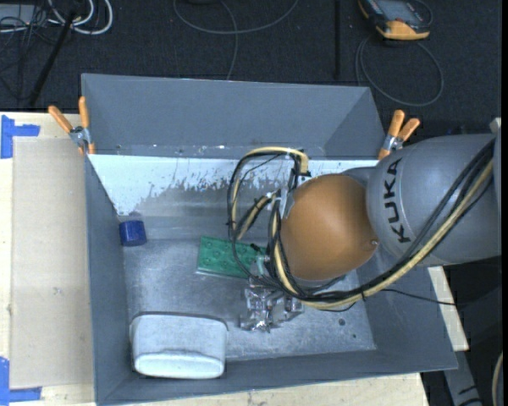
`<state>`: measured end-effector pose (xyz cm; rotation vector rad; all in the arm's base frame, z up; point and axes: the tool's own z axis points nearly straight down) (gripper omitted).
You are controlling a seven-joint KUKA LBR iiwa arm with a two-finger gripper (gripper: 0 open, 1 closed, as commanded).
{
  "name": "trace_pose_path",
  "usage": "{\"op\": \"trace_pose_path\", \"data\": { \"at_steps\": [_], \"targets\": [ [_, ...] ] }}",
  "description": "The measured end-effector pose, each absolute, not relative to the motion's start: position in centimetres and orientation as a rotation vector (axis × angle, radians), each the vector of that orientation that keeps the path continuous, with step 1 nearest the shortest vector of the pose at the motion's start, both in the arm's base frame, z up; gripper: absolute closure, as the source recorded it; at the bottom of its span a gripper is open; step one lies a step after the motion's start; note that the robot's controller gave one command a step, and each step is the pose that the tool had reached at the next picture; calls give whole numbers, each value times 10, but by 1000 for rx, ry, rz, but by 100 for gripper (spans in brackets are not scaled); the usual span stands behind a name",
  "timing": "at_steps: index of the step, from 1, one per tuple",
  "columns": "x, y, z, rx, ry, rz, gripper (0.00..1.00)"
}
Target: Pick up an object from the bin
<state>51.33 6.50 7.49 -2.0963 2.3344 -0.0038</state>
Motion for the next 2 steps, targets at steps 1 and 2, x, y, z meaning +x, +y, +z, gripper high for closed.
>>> {"op": "trace_pose_path", "data": {
  "at_steps": [1, 2],
  "targets": [
    [520, 27, 178, -2081, 2347, -6, 100],
    [485, -59, 118, -2152, 2301, 9, 100]
  ]
}}
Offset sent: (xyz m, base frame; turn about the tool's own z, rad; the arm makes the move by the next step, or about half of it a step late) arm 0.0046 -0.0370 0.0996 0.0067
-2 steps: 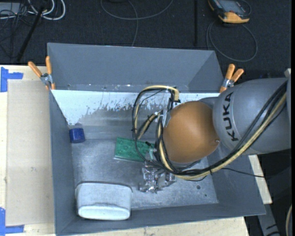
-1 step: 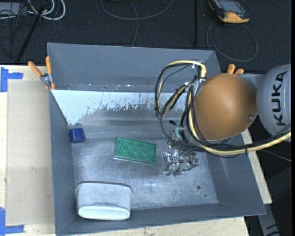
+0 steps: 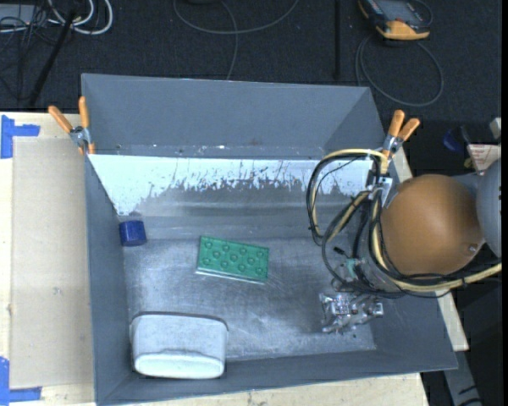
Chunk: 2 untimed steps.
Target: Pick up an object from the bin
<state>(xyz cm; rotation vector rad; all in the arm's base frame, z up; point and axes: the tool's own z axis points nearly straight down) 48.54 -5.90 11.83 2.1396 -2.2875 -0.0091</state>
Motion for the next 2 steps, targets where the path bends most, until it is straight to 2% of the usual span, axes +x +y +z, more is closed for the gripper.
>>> {"op": "trace_pose_path", "data": {
  "at_steps": [1, 2],
  "targets": [
    [513, -94, 245, 2162, -2287, 9, 100],
    [511, -93, 240, 2158, -2283, -7, 100]
  ]
}}
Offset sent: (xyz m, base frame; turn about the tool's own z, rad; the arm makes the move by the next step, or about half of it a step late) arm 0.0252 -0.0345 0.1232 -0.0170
